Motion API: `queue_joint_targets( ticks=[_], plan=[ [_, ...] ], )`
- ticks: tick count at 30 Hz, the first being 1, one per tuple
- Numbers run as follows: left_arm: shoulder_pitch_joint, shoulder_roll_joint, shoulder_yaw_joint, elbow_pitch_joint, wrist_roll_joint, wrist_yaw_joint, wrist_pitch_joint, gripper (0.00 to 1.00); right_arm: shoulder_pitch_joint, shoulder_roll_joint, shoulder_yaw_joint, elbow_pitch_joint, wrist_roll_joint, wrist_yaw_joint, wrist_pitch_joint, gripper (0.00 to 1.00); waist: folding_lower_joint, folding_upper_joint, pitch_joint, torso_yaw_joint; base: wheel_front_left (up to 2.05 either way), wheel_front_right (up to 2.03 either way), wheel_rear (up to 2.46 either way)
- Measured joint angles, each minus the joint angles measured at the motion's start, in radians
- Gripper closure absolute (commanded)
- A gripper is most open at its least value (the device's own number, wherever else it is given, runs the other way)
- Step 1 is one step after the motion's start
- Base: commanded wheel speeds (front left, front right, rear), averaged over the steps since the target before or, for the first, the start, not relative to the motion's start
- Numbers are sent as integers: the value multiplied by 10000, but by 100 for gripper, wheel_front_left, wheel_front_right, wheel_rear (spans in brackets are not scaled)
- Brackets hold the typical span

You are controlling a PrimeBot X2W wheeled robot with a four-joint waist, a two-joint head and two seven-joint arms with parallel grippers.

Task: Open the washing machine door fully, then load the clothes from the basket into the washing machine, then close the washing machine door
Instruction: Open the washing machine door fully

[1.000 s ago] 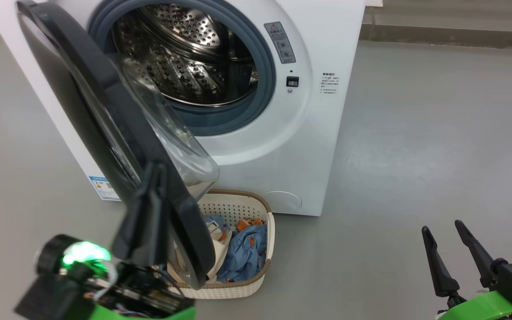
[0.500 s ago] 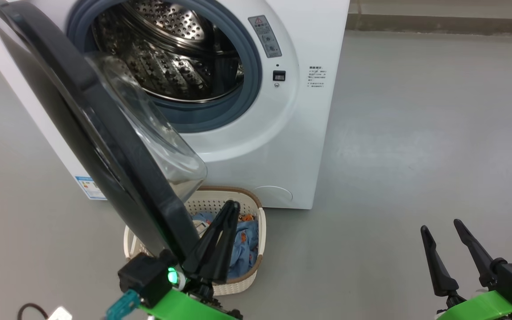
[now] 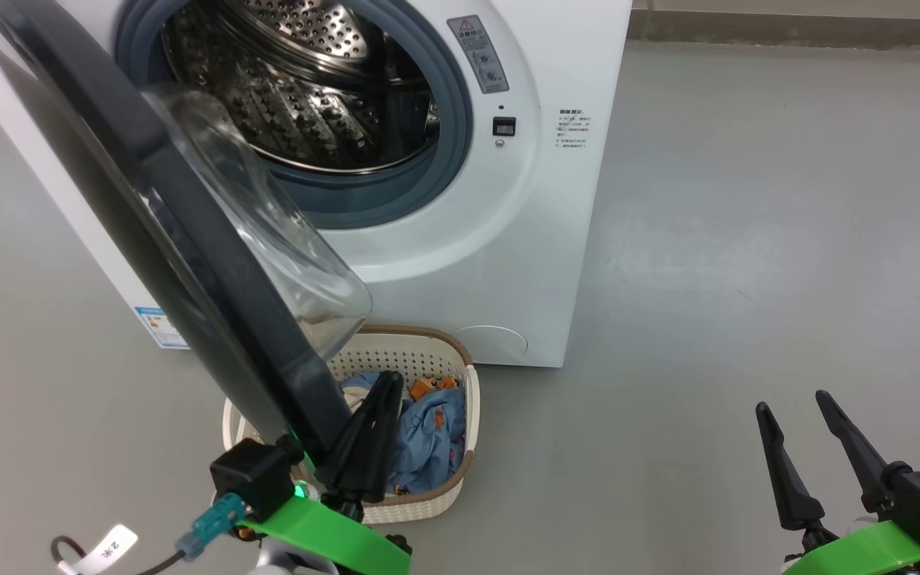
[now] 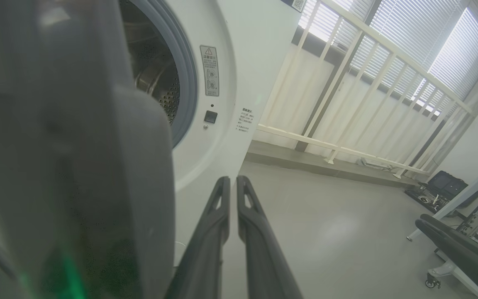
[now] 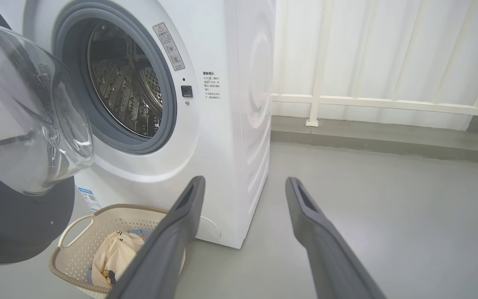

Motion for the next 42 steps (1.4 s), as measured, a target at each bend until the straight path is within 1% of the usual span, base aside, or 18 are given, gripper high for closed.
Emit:
queue_joint_targets(
  ticks=[6, 16, 30, 37, 42],
  plan=[
    [-76, -50, 12, 587, -84, -4, -180, 100, -1, -6, 0, -8, 0, 0, 0, 0, 0, 0, -33, 72, 0, 0, 0],
    [-151, -146, -12, 926, -261, -17, -314, 100, 0, -15, -8, -63, 0, 0, 0, 0, -1, 0, -158, 307, 0, 0, 0],
    [125, -52, 12, 836, -349, 6, -439, 100, 0, -69, 77, -94, 0, 0, 0, 0, -1, 0, -281, 1003, 0, 0, 0],
    [426, 61, 86, 552, -351, 178, -476, 100, 0, -115, 77, -117, 0, 0, 0, 0, -1, 0, -302, 1410, 0, 0, 0],
    [541, 174, 117, 418, -382, 209, -476, 100, 1, -117, 48, -128, 0, 0, 0, 0, 0, 0, -309, 1648, 0, 0, 0]
  ],
)
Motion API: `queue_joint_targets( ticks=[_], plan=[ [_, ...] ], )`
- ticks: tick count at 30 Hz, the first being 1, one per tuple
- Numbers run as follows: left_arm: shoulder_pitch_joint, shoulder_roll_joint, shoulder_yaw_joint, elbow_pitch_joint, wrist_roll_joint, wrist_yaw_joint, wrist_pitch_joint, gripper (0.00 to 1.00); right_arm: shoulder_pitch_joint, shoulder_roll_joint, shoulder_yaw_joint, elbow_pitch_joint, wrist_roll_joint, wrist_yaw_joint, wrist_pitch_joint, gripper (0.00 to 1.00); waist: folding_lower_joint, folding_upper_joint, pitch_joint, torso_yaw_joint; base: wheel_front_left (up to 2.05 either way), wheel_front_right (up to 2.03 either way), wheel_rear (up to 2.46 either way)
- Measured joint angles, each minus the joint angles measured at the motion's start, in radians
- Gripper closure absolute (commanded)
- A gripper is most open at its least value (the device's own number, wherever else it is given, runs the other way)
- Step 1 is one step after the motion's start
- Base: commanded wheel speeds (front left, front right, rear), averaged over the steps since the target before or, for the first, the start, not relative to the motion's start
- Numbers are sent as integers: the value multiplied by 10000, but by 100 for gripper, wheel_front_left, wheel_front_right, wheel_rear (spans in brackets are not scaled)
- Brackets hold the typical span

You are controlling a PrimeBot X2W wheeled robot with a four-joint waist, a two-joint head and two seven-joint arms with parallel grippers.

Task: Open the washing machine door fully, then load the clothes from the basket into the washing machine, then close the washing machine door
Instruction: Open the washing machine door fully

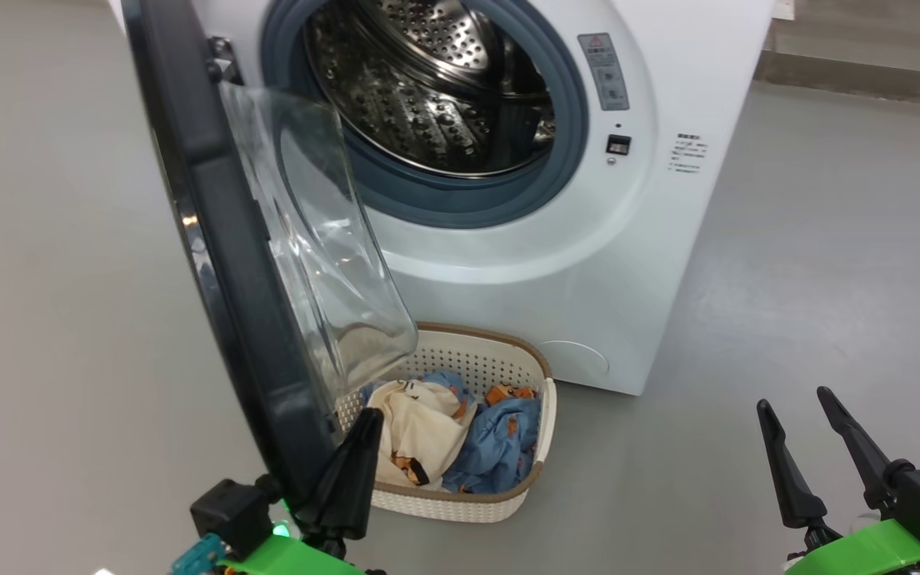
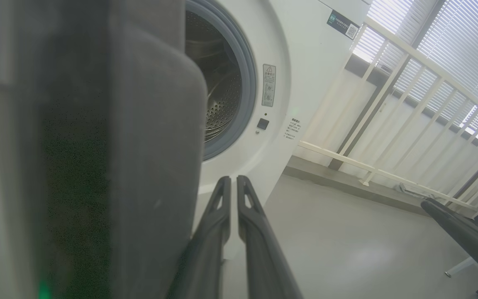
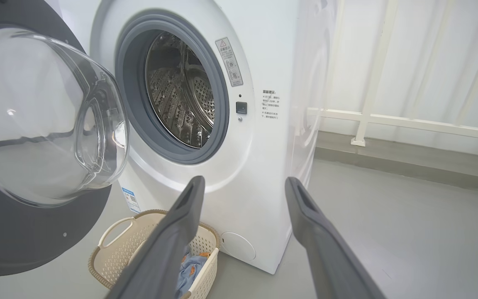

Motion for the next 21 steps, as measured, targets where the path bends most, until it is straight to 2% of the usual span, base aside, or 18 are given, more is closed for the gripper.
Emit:
queue_joint_targets(
  ticks=[21],
  plan=[
    [424, 790, 972, -792, -245, 1089, 326, 100, 2, 56, 119, 50, 6, 0, 0, 0, 0, 0, -123, 1217, 0, 0, 0]
  ],
)
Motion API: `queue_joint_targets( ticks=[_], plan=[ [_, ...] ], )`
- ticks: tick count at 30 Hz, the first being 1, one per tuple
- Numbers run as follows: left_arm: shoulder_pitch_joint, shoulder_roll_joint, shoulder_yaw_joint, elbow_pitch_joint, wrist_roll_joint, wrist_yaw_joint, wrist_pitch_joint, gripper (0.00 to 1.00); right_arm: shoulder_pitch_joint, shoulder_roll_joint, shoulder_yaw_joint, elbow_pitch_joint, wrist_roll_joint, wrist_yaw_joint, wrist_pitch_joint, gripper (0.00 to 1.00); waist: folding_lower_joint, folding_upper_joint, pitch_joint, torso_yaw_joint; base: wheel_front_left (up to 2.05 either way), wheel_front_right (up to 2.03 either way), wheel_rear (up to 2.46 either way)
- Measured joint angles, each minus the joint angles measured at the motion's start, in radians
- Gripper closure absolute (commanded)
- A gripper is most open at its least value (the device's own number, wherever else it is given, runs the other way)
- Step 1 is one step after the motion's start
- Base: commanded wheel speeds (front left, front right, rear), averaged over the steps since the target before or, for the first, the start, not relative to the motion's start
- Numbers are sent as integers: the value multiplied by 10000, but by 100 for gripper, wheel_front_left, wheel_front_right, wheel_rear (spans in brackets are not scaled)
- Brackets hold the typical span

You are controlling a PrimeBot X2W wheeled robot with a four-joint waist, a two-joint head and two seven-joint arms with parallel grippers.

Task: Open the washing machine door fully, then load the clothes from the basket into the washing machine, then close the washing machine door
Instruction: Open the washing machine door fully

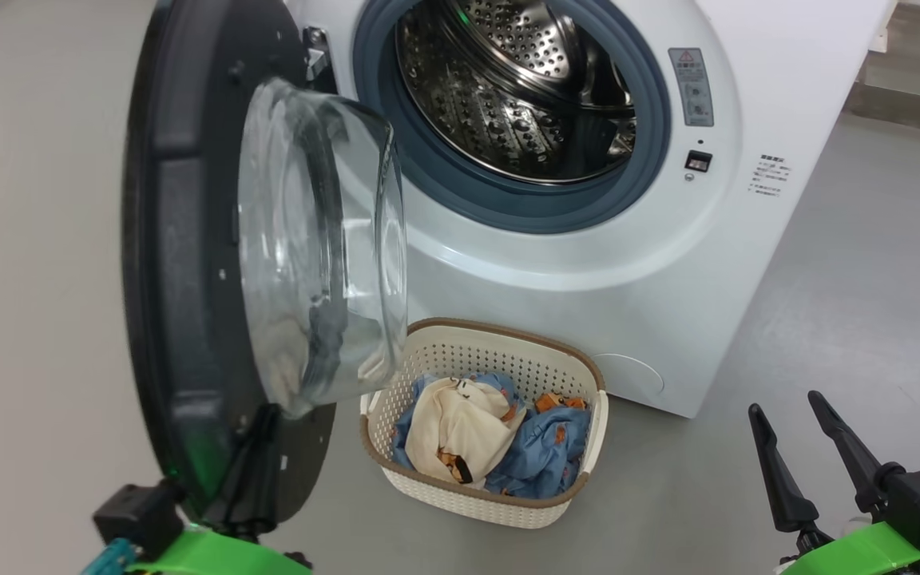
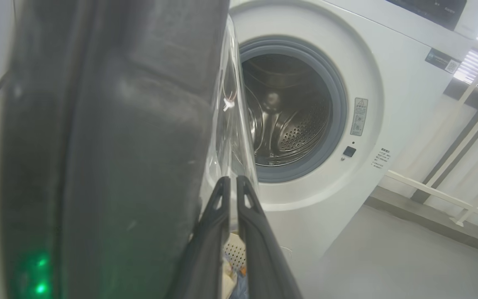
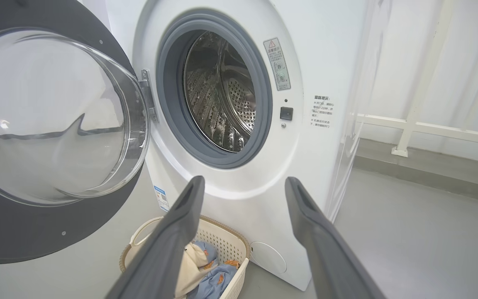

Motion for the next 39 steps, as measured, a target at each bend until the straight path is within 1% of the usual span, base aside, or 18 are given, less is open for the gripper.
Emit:
queue_joint_targets(
  ticks=[6, 11, 14, 17, 25, 32, 39],
  plan=[
    [77, 330, 483, -27, -90, 297, 42, 100, 0, 27, 23, 6, 0, 0, 0, 0, 0, 0, -25, 162, 0, 0, 0],
    [71, 384, 763, -17, -307, 387, 36, 100, 0, 27, 10, 4, 0, 0, 0, 0, 0, 0, 36, 259, 0, 0, 0],
    [35, 535, 928, 65, -334, 391, 10, 100, 0, 17, -4, 4, 0, 0, 0, 0, 0, 1, 99, 315, 0, 0, 0],
    [-58, 616, 1127, 234, -334, 502, -92, 100, -1, -21, -33, -2, 0, 0, 0, 0, 0, 0, 181, 373, 0, 0, 0],
    [-479, 943, 1534, 888, -320, 554, -263, 100, -2, -134, -104, -2, 0, 0, 0, 0, 0, 0, 248, 484, 0, 0, 0],
    [-1004, 1074, 1929, 1469, -320, 577, -418, 100, -2, -238, -151, -19, 0, 0, 0, 0, 0, 0, 384, 578, 0, 0, 0],
    [-1381, 1095, 2282, 2044, -226, 497, -514, 100, -4, -286, -142, -23, -2, 0, 0, 0, 0, 0, 477, 676, 0, 0, 0]
  ],
)
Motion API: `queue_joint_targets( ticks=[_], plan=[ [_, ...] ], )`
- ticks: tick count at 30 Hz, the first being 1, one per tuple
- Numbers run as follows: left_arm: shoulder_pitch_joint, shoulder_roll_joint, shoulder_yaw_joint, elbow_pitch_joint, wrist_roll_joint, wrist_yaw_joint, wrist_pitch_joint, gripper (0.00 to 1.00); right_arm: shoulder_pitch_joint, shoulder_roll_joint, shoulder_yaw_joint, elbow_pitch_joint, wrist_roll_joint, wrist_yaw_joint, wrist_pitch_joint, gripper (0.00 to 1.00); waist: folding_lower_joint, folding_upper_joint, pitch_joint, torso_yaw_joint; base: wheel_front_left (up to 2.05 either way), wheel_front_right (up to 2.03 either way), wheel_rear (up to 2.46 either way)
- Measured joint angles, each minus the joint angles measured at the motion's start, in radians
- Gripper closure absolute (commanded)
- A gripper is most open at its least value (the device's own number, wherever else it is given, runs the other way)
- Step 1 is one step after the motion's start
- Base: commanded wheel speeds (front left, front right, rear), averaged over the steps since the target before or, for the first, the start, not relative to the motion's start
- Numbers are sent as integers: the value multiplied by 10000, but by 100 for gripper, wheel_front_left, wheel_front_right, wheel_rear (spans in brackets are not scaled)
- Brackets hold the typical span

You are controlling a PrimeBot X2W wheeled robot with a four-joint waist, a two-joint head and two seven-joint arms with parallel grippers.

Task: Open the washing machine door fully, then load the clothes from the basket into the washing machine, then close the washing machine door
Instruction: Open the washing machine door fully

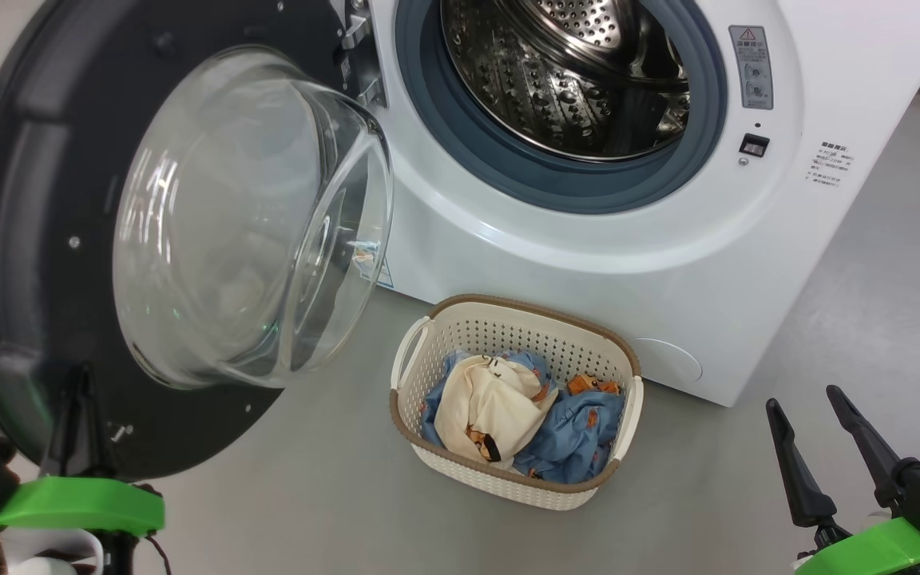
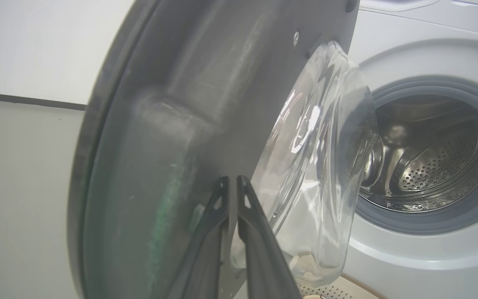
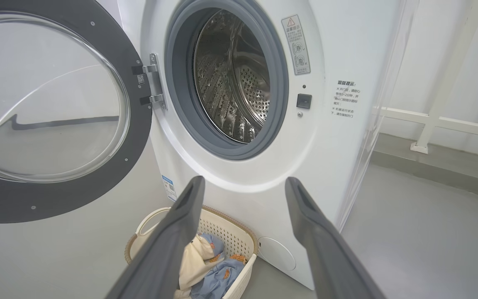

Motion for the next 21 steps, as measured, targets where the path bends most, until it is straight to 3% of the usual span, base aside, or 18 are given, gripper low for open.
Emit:
queue_joint_targets(
  ticks=[21],
  plan=[
    [-1854, -2, 2194, 2151, 1312, -704, -6, 100, -333, -336, 35, -94, -25, 0, 0, 0, 1, 0, 928, -50, 0, 0, 0]
  ],
)
